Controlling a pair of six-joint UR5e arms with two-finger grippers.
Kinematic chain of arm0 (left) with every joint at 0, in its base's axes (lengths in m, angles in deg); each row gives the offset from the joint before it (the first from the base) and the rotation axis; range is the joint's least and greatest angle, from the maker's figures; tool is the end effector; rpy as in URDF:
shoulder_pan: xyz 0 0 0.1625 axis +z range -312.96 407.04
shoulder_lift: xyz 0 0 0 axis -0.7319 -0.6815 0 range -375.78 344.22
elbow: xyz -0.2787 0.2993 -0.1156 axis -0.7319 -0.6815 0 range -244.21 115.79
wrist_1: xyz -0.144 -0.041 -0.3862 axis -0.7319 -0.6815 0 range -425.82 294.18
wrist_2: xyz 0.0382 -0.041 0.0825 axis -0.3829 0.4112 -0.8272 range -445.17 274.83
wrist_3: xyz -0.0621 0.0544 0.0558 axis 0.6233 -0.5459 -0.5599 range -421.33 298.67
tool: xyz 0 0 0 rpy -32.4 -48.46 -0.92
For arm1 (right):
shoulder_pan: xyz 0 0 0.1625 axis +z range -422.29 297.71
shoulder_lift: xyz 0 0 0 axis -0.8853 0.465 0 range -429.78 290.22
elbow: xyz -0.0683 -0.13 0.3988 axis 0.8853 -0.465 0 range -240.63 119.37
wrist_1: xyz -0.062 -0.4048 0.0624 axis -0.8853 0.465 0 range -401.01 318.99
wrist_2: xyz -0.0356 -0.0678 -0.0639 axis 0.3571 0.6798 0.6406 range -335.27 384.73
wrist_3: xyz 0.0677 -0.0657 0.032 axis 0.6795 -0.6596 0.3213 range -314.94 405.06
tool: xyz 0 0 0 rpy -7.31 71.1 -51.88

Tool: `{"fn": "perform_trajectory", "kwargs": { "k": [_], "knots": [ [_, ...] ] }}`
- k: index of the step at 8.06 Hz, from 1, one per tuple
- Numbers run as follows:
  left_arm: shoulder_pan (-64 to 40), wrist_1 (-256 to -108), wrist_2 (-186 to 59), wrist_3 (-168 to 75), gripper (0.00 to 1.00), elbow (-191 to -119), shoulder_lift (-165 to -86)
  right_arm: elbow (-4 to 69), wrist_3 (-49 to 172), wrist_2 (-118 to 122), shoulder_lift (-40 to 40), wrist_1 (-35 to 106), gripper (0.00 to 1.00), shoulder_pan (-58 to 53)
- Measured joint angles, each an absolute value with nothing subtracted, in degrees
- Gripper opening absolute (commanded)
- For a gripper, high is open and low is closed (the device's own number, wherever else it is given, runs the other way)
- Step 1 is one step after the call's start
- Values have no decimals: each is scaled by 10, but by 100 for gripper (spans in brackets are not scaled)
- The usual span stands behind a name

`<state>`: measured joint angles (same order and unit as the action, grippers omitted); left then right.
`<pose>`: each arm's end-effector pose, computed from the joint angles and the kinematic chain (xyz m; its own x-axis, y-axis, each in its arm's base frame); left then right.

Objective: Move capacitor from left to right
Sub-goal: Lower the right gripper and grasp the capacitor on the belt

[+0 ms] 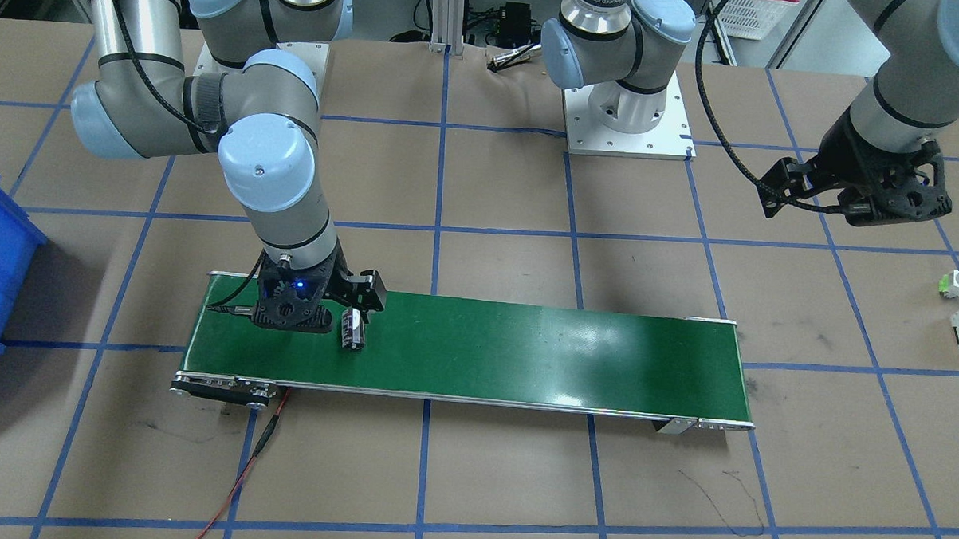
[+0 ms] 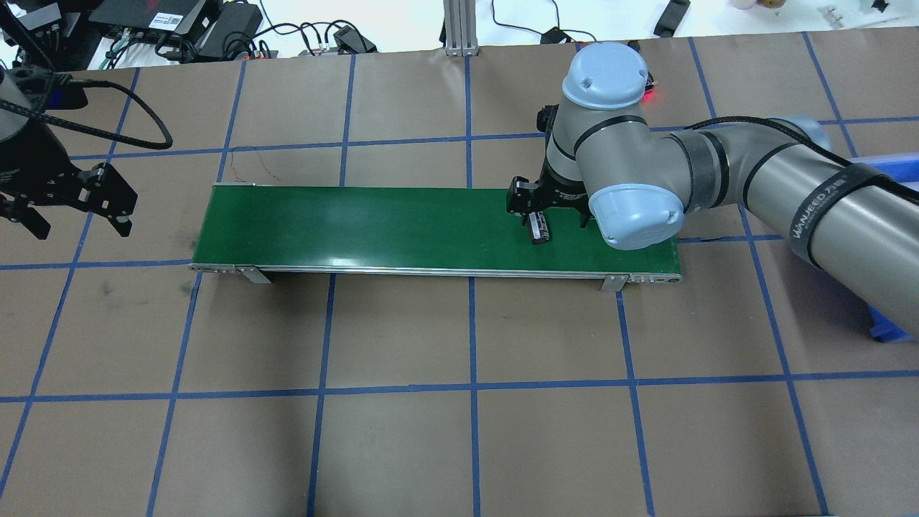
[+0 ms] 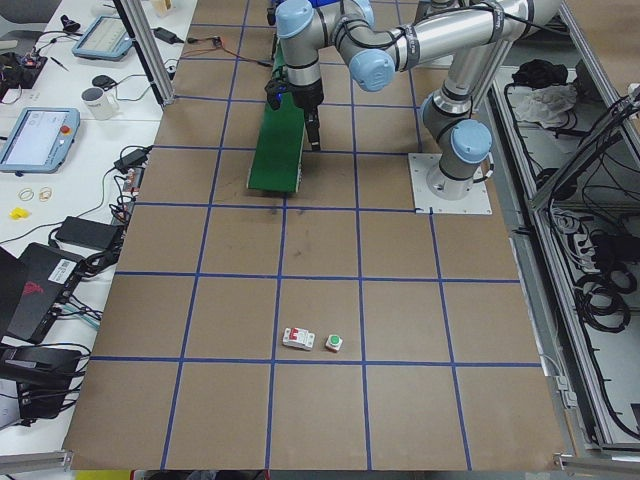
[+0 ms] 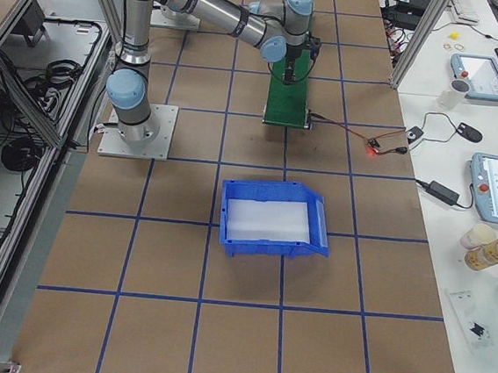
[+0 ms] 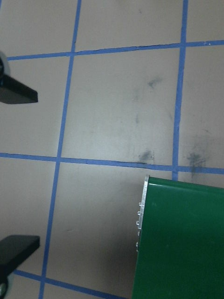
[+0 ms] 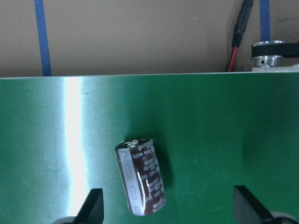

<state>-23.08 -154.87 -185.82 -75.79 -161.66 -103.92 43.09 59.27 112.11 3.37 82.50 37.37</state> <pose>0.0511 -0.4792 0.4434 -0.9845 -0.0760 -0.1581 -0.0962 0.9876 0.1242 0.2308 -0.5344 0.2755 -0.9954 0.0769 -0.0569 0.0792 0.9961 -0.0387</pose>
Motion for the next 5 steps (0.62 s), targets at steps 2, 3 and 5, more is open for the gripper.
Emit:
{"fn": "perform_trajectory", "kwargs": {
  "k": [2, 3, 5],
  "knots": [
    [-223, -1521, -1826, -780, 100, -1615, -1035, 431, 572, 1143, 29, 825, 88, 374],
    [-223, -1518, -1809, -783, 100, -1615, -1032, 430, 556, 1159, 26, 824, 84, 374],
    [-222, -1521, -1797, -786, 100, -1612, -1024, 430, 531, 1185, 21, 821, 63, 371]
  ]
}}
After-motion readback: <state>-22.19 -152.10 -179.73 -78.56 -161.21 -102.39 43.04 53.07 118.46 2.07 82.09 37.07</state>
